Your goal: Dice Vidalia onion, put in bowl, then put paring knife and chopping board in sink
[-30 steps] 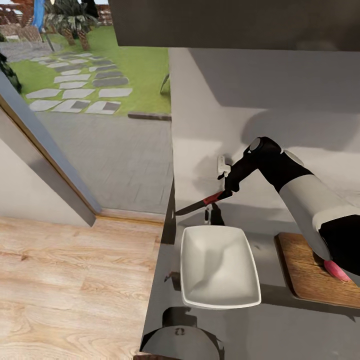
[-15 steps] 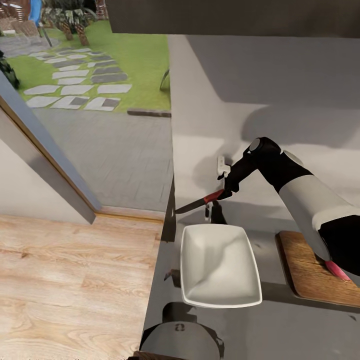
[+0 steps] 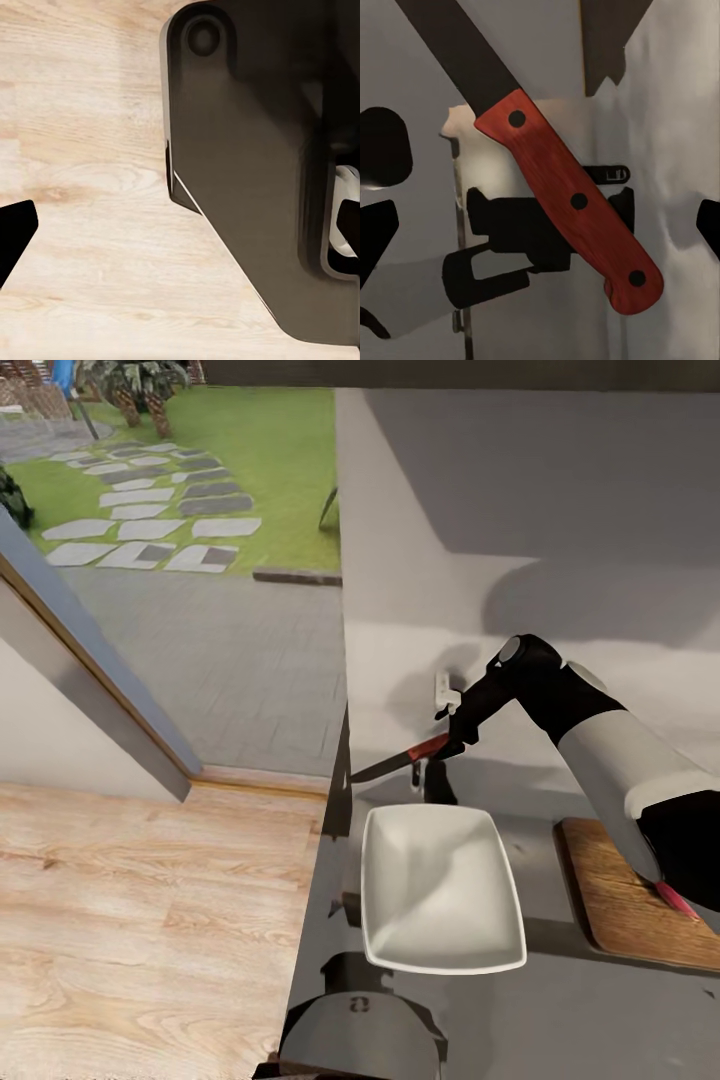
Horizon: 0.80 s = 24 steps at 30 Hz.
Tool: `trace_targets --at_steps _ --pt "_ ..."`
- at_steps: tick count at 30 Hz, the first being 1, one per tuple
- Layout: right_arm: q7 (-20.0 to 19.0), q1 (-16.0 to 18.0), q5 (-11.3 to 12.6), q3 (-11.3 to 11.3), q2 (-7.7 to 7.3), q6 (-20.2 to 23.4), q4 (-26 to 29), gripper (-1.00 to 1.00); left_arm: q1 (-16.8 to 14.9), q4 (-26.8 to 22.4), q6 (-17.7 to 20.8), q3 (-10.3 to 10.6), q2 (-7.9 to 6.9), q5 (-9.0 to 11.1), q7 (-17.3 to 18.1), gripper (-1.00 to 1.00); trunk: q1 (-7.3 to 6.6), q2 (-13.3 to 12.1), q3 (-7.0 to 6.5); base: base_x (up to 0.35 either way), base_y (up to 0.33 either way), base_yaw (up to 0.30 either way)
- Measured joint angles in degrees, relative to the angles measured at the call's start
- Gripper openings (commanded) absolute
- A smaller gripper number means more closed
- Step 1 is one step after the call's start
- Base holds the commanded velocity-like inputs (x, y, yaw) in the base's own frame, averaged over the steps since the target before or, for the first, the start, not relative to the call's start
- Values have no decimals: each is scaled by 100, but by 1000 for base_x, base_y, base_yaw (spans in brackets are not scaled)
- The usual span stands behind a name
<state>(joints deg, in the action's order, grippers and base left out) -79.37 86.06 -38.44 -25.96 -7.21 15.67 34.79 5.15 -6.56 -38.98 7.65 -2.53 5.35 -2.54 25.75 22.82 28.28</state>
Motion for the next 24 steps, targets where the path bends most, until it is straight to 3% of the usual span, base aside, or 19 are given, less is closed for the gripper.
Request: trace_targets --at_steps 12,24 --pt "16 -5 6 0 0 -392 0 100 0 0 0 0 5 0 0 100 0 0 98 0 0 0" --pt "1 -5 7 0 14 -454 0 100 0 0 1 0 3 0 2 100 0 1 108 0 0 0"
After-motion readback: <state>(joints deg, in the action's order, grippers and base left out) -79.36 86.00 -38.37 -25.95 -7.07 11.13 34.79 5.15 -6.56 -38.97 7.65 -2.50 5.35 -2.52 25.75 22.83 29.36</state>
